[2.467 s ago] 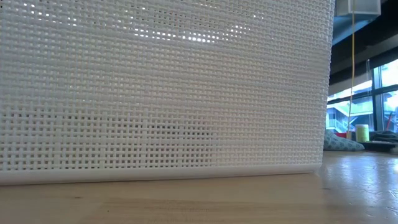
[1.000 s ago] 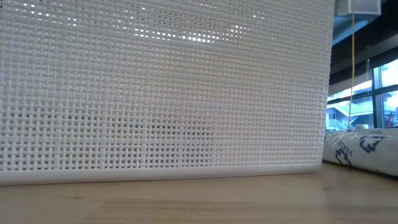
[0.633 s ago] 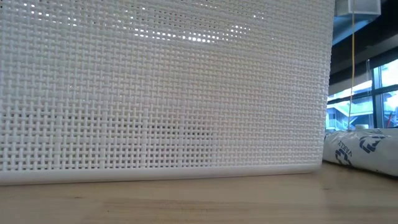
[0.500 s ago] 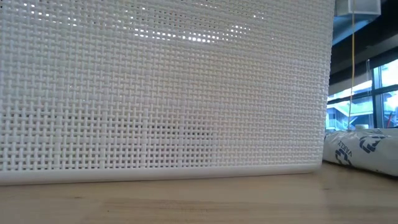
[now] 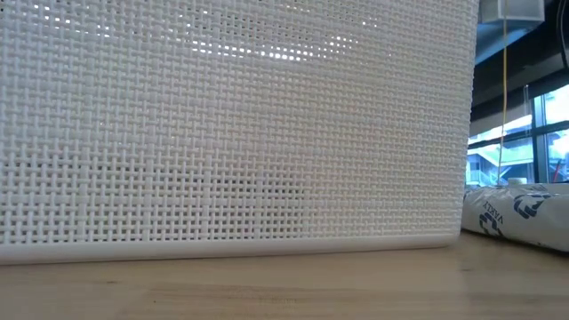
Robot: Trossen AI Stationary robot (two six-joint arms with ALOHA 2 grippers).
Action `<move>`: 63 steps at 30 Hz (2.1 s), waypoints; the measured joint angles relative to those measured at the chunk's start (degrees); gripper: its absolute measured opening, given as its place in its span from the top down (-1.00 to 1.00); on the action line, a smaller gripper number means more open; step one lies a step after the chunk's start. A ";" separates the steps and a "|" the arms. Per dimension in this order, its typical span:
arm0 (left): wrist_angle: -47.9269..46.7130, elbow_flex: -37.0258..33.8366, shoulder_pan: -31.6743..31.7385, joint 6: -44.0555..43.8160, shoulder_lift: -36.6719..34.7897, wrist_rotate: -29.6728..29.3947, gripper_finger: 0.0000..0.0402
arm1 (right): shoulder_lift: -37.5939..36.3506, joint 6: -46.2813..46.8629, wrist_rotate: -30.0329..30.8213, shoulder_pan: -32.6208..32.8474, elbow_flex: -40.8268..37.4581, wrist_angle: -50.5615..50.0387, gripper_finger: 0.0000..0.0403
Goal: Pick & place medical supplies in basket/bin
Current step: Put the mailer bag into the white bin
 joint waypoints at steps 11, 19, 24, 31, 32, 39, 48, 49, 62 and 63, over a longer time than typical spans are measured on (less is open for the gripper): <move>0.00 0.00 0.02 -0.04 0.00 -0.02 0.79 | 0.40 -4.13 9.70 0.10 -14.05 23.33 -0.64; 0.00 0.00 0.00 -0.06 0.00 -0.02 0.81 | 0.51 -4.88 11.87 0.03 -15.26 26.09 -0.64; -0.02 -0.01 0.02 -0.07 0.00 -0.17 0.80 | 1.23 -5.76 12.64 -3.01 -13.14 27.58 -0.64; 0.00 -0.02 0.02 -0.07 0.00 -0.21 0.80 | 2.94 -9.81 5.61 -9.15 -12.59 28.92 -0.64; 0.00 -0.02 0.02 -0.07 0.00 -0.22 0.80 | 3.44 -9.93 5.45 -9.75 -12.47 29.08 -0.64; 0.00 -0.02 0.00 -0.07 0.00 -0.22 0.80 | 4.13 -16.94 4.70 -11.98 -12.70 35.43 -0.64; 0.00 -0.02 0.00 -0.05 0.00 -0.20 0.78 | 4.37 -25.34 4.75 -15.06 -12.85 40.63 -0.64; 0.00 -0.02 0.00 -0.04 0.00 -0.20 0.79 | 4.37 -26.91 4.79 -15.47 -12.87 41.35 -0.64; 0.00 -0.02 0.00 -0.02 0.00 -0.20 0.79 | 4.24 -39.41 1.02 -20.56 -12.77 51.69 -0.64; 0.00 -0.02 0.02 -0.01 0.00 -0.20 0.79 | 4.24 -39.41 0.28 -21.11 -12.77 51.69 -0.64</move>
